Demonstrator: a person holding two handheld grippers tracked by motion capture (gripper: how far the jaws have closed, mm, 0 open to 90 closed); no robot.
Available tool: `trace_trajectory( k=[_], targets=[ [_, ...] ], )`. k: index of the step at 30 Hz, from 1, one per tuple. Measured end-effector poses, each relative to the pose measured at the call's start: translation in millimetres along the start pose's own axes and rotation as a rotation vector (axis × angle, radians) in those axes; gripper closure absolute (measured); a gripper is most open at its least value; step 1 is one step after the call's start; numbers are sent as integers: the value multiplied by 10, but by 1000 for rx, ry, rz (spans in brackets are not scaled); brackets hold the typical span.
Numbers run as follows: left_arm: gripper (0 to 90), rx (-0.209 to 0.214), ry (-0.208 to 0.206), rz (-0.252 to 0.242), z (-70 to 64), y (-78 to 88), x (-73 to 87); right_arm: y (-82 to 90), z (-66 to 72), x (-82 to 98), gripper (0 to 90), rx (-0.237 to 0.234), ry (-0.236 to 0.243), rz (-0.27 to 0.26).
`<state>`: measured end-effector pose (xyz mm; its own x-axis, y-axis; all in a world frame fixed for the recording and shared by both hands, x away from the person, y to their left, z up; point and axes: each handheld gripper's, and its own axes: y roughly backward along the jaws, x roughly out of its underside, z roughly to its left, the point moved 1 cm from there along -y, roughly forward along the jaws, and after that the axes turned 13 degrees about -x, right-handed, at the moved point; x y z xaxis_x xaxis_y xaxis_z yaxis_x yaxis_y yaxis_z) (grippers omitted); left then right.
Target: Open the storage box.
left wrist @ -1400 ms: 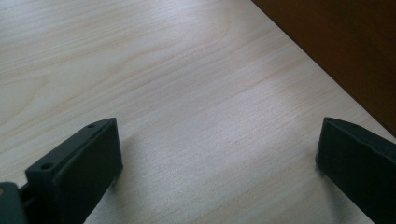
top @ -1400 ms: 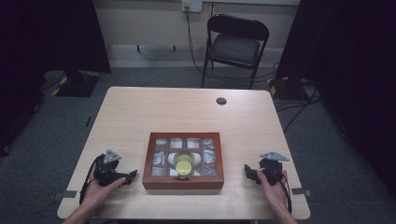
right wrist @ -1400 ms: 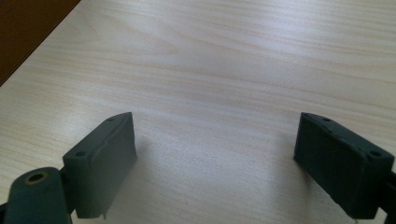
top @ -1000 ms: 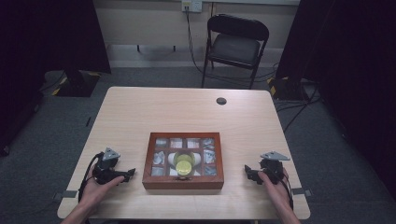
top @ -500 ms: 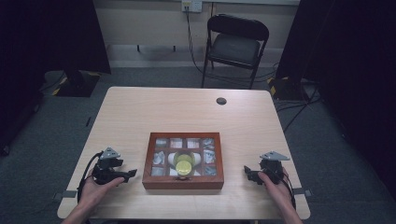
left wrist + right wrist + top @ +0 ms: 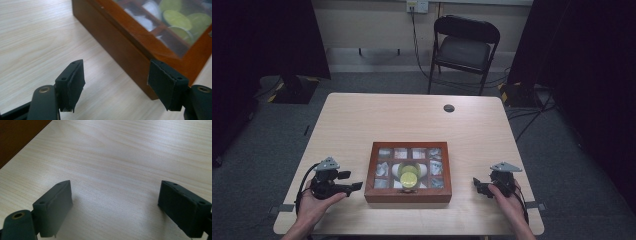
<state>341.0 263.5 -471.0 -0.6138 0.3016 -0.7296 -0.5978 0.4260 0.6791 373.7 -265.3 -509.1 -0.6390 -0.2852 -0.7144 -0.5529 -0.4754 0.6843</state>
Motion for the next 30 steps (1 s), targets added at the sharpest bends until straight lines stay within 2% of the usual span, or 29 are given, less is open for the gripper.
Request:
trace_trajectory(
  k=[4,10,14,19,21,25,27,28,29,30],
  targets=[
    [323,27,-1,-6,-52,37,-25,0,0,0,113,0,0,0],
    [355,52,-21,-17,-124,79,-75,0,0,0,113,0,0,0],
    [390,84,-32,-33,-209,125,-132,-1,-1,-2,112,-1,1,2],
    [410,99,-40,-39,-283,137,-158,-1,-2,-2,111,-2,1,2],
    [409,128,-26,-36,-299,143,-168,-1,-2,-2,112,-2,1,2],
    [480,152,-53,-60,-359,169,-206,-1,-2,-2,111,-2,1,2],
    [526,150,-62,-54,-394,177,-218,-1,-2,-2,111,-2,1,2],
    [548,192,-47,-63,-406,173,-225,-2,-2,-2,111,-2,2,2],
    [548,195,-49,-62,-418,169,-228,-2,-2,-2,111,-2,2,2],
    [554,180,-64,-57,-436,166,-233,-2,-2,-2,111,-2,1,2]
  ],
)
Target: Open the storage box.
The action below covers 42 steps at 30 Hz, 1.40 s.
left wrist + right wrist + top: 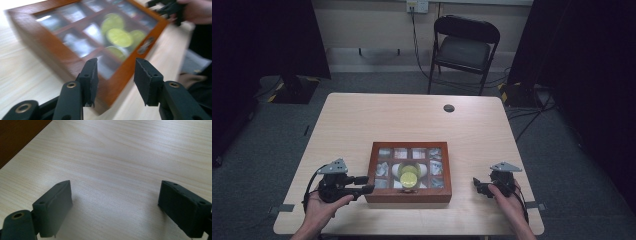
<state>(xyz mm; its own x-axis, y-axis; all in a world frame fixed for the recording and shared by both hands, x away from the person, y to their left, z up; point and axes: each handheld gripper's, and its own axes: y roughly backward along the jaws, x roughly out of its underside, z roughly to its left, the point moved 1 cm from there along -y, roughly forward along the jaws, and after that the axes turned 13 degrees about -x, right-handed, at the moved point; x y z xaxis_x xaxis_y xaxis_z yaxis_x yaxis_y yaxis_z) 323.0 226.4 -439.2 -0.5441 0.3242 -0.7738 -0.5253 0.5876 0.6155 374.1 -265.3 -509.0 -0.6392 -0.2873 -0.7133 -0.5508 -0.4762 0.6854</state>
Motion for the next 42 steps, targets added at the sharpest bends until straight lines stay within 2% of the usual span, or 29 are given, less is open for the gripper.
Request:
trace_trajectory(
  k=[2,3,4,6,7,8,9,11,16,19,22,25,27,30,33,34,35,36,38,42],
  targets=[
    [600,2,-24,-8,-31,-9,-13,0,0,0,111,0,0,0],
    [593,2,-32,-10,-50,-12,-25,-1,-1,0,111,-1,1,0],
    [609,19,-37,-17,-79,-16,-57,-1,-1,0,111,-1,1,0],
    [571,31,-51,-14,-116,-37,-91,-1,-1,-1,111,-1,1,-1],
    [580,31,-51,-14,-116,-37,-91,-2,-1,-1,110,-1,1,0],
    [580,31,-51,-4,-146,-59,-101,-2,-1,-1,110,-1,1,0],
    [535,31,-59,11,-178,-91,-110,-3,-1,-2,110,0,1,0],
    [515,61,-51,48,-233,-181,-144,-4,0,-2,109,0,0,0],
    [501,103,-93,54,-374,-313,-289,-4,-1,-3,109,1,1,0],
    [500,110,-108,37,-434,-346,-372,-4,-1,-3,109,0,1,0],
    [506,120,-134,50,-499,-425,-440,-4,-1,-3,109,1,1,0],
    [503,157,-143,54,-544,-501,-501,-4,0,-3,109,1,0,0],
    [515,173,-123,42,-544,-540,-543,-4,-1,-3,109,1,0,0],
    [570,163,-174,57,-567,-604,-566,-4,-1,-3,109,1,1,0],
    [615,179,-180,50,-564,-635,-548,-4,-1,-3,109,1,1,0],
    [667,205,-159,42,-553,-664,-526,-5,-1,-3,109,1,1,0],
    [682,205,-159,42,-553,-664,-526,-5,-1,-3,109,1,1,0],
    [712,215,-166,46,-552,-682,-514,-4,0,-3,109,1,1,0],
    [717,220,-191,56,-573,-714,-493,-4,-1,-3,109,1,1,0],
    [740,232,-201,62,-591,-740,-484,-4,-1,-3,109,1,1,0]
  ],
)
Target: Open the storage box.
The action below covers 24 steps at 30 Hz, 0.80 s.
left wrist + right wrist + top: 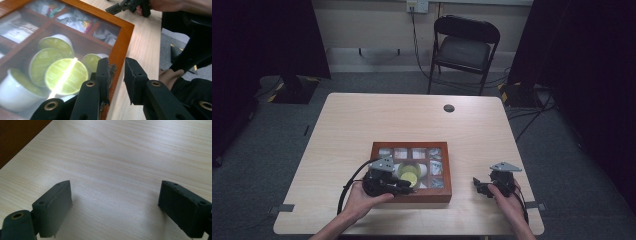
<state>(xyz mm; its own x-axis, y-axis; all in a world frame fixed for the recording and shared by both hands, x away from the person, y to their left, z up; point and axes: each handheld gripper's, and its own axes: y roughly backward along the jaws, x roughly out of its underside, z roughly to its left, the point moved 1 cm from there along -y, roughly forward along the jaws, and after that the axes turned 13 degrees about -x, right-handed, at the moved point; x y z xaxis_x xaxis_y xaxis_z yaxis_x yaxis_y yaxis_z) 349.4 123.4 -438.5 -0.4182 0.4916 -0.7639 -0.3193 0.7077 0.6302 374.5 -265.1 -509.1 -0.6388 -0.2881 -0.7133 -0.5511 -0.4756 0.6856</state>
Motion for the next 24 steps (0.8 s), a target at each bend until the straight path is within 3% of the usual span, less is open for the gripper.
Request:
trace_trajectory(
  k=[9,15,20,24],
  targets=[
    [779,-14,11,3,63,-54,-1,0,0,0,109,0,0,0],
    [785,-5,-16,36,55,-87,47,0,0,0,109,0,0,0],
    [805,-2,-59,26,53,-107,64,0,0,0,109,0,0,0],
    [807,-6,-71,26,47,-107,68,0,0,0,109,0,0,0]
  ],
)
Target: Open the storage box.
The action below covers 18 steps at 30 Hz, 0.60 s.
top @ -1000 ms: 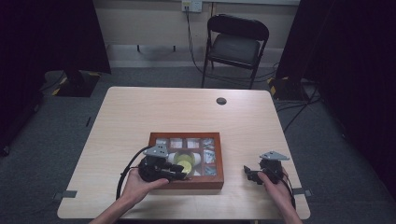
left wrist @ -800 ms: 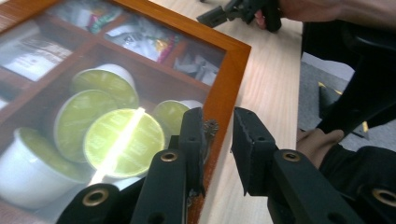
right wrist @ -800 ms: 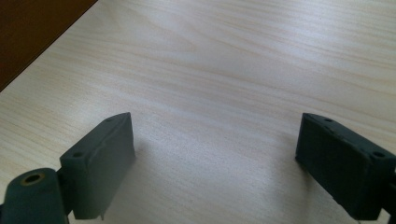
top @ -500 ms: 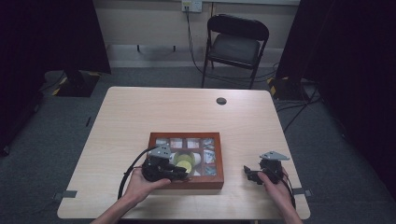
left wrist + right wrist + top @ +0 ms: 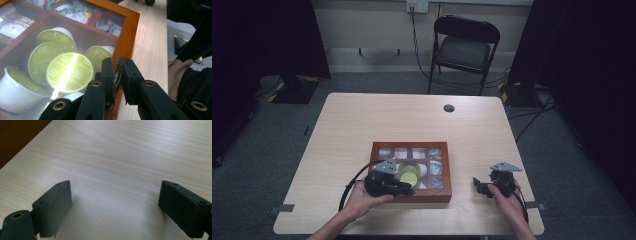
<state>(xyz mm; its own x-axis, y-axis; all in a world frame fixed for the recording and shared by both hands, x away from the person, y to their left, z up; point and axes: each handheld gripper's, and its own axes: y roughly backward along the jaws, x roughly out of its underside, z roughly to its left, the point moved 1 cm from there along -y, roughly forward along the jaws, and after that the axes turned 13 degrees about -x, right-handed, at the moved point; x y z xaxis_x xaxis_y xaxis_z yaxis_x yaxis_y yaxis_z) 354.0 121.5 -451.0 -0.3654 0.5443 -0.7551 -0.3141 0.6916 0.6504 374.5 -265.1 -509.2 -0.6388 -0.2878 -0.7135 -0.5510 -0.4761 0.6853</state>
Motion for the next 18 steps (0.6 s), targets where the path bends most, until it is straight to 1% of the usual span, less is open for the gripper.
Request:
trace_trajectory(
  k=[2,5,10,14,15,18],
  targets=[
    [807,4,1,0,-3,-2,-4,0,0,0,109,0,0,0],
    [810,7,11,15,6,-5,-22,0,0,0,109,0,0,0],
    [811,35,55,24,46,-6,-39,-1,0,-2,108,-1,-2,2],
    [811,27,59,35,36,-3,-60,-2,-2,-3,108,-1,0,1],
    [811,21,52,40,28,0,-70,-2,-1,-3,108,-1,-1,2],
    [811,32,68,36,43,14,-83,-2,-1,-3,108,-1,-1,2]
  ],
)
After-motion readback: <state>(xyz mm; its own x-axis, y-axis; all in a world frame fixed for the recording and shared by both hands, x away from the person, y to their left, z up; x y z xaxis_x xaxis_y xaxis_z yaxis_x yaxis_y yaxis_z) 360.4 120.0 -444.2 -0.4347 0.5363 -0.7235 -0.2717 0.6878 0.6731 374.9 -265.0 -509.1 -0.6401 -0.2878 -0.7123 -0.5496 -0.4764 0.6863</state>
